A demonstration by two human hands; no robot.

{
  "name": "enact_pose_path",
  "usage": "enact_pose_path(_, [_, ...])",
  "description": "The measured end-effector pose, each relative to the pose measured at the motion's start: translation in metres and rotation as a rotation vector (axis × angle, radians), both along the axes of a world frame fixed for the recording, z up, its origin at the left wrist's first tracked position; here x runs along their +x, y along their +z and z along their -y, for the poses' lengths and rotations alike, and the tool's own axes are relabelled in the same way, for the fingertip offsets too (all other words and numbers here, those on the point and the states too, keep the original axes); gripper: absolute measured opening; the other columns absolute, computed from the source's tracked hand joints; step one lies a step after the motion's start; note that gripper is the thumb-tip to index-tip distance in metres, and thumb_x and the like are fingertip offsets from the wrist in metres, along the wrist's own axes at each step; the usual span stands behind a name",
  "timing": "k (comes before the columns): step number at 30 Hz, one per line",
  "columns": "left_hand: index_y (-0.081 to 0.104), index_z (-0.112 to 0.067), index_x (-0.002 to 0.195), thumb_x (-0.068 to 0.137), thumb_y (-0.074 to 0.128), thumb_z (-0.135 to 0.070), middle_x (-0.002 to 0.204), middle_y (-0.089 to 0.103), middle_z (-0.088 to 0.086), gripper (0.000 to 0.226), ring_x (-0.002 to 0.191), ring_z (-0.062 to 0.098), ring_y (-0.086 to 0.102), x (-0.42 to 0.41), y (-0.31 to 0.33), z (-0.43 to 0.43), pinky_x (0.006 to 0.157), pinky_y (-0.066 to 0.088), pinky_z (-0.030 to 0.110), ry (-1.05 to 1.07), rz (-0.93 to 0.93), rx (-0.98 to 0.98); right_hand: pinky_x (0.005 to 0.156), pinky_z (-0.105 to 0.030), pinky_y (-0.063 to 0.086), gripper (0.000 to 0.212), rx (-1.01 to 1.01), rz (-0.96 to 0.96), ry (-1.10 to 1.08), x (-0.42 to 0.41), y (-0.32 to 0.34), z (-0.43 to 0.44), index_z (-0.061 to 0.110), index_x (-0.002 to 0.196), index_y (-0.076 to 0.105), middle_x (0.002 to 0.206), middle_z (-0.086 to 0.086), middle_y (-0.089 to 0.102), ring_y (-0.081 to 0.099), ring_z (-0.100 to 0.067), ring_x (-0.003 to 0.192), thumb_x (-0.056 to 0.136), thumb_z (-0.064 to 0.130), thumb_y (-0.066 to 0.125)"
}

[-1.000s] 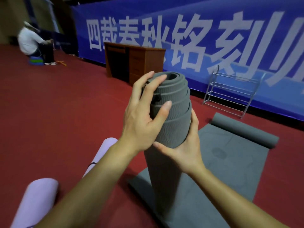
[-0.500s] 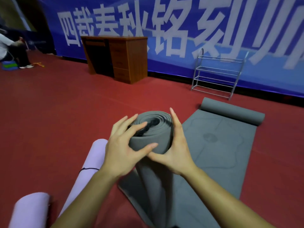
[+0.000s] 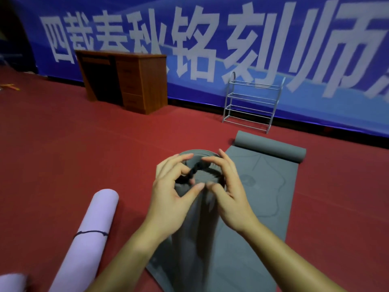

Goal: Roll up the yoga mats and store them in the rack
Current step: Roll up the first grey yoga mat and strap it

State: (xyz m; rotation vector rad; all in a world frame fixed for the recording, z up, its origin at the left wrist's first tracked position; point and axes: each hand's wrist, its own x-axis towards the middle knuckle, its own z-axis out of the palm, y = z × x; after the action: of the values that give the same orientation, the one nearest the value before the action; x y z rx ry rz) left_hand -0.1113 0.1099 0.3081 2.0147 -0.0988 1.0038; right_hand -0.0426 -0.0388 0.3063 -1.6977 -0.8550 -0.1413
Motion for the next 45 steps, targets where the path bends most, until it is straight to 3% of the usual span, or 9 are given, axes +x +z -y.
enact_pose_path(4, [0.060, -0.031, 0.103, 0.082, 0.069, -0.022, 0.131, 0.051, -0.016, 0.025, 0.120, 0.017, 0.050, 0.001, -0.001, 0.004, 0.091, 0.044, 0.017, 0.006, 0.013, 0.045, 0.123, -0.033, 0.026, 0.030, 0.024, -0.024, -0.007, -0.010, 0.005, 0.008, 0.044, 0.123, 0.063, 0.153, 0.015, 0.047, 0.011, 0.002, 0.156, 0.092, 0.047, 0.060])
enact_pose_path(9, [0.064, -0.012, 0.093, 0.082, 0.062, -0.008, 0.137, 0.053, 0.003, 0.013, 0.126, 0.024, 0.048, 0.008, -0.005, 0.009, 0.104, 0.041, 0.028, 0.092, 0.102, 0.257, 0.128, -0.057, 0.010, 0.042, -0.015, 0.018, 0.031, -0.023, 0.016, 0.007, 0.059, 0.132, 0.055, 0.145, 0.055, 0.027, 0.002, 0.007, 0.154, 0.092, 0.046, 0.060])
enact_pose_path(15, [0.062, -0.015, 0.112, 0.085, 0.054, -0.021, 0.138, 0.056, -0.002, 0.028, 0.133, 0.019, 0.047, 0.012, -0.014, 0.013, 0.107, 0.043, 0.052, 0.060, 0.089, 0.207, 0.128, -0.055, 0.014, 0.026, 0.106, -0.072, 0.005, -0.018, 0.008, 0.011, 0.047, 0.110, 0.076, 0.164, 0.006, 0.037, 0.016, -0.002, 0.156, 0.086, 0.045, 0.067])
enact_pose_path(19, [0.054, -0.017, 0.140, 0.092, 0.052, -0.023, 0.145, 0.054, -0.004, 0.048, 0.144, 0.022, 0.041, 0.017, -0.020, 0.008, 0.110, 0.038, 0.063, 0.045, 0.057, 0.291, 0.130, -0.048, 0.003, 0.035, -0.014, 0.019, 0.053, -0.020, 0.007, 0.015, 0.049, 0.116, 0.073, 0.162, 0.028, 0.029, 0.005, 0.004, 0.155, 0.082, 0.045, 0.071])
enact_pose_path(21, [0.051, -0.020, 0.143, 0.090, 0.050, -0.022, 0.149, 0.050, -0.003, 0.053, 0.147, 0.022, 0.037, 0.016, -0.019, 0.009, 0.112, 0.036, 0.062, 0.057, 0.044, 0.288, 0.130, -0.046, 0.007, 0.027, 0.046, -0.022, 0.018, -0.019, 0.005, 0.013, 0.050, 0.108, 0.076, 0.155, 0.038, 0.034, 0.009, 0.008, 0.154, 0.082, 0.051, 0.070])
enact_pose_path(24, [0.063, -0.018, 0.128, 0.089, 0.063, -0.026, 0.148, 0.049, -0.001, 0.039, 0.143, 0.019, 0.042, 0.011, -0.015, 0.014, 0.114, 0.040, 0.049, 0.040, 0.072, 0.130, 0.129, -0.047, 0.016, 0.022, 0.148, -0.172, -0.045, -0.011, 0.002, 0.008, 0.047, 0.097, 0.080, 0.155, 0.017, 0.048, 0.016, 0.003, 0.154, 0.085, 0.057, 0.064])
enact_pose_path(29, [0.074, -0.014, 0.098, 0.084, 0.080, -0.022, 0.133, 0.061, 0.000, 0.017, 0.128, 0.013, 0.057, 0.007, -0.008, 0.012, 0.107, 0.047, 0.034, 0.047, 0.100, -0.044, 0.128, -0.041, 0.021, 0.024, 0.215, -0.266, -0.010, 0.000, 0.001, 0.008, 0.037, 0.091, 0.078, 0.147, 0.016, 0.057, 0.024, 0.002, 0.153, 0.098, 0.043, 0.056])
enact_pose_path(36, [0.077, -0.021, 0.107, 0.087, 0.078, -0.009, 0.138, 0.060, -0.007, 0.023, 0.131, 0.013, 0.055, 0.013, 0.001, 0.001, 0.110, 0.044, 0.036, 0.065, 0.047, 0.057, 0.128, -0.048, 0.021, 0.049, 0.378, -0.430, 0.159, 0.000, 0.012, 0.006, 0.029, 0.093, 0.082, 0.140, 0.006, 0.066, 0.034, -0.017, 0.152, 0.077, 0.074, 0.072])
enact_pose_path(45, [0.073, -0.039, 0.103, 0.090, 0.069, -0.029, 0.136, 0.061, -0.015, 0.017, 0.136, 0.014, 0.049, 0.018, 0.001, 0.010, 0.112, 0.037, 0.024, -0.059, 0.035, -0.079, 0.126, -0.051, 0.027, 0.027, 0.347, -0.359, 0.173, 0.006, 0.005, 0.008, 0.033, 0.095, 0.079, 0.145, 0.012, 0.061, 0.031, -0.007, 0.152, 0.073, 0.048, 0.082])
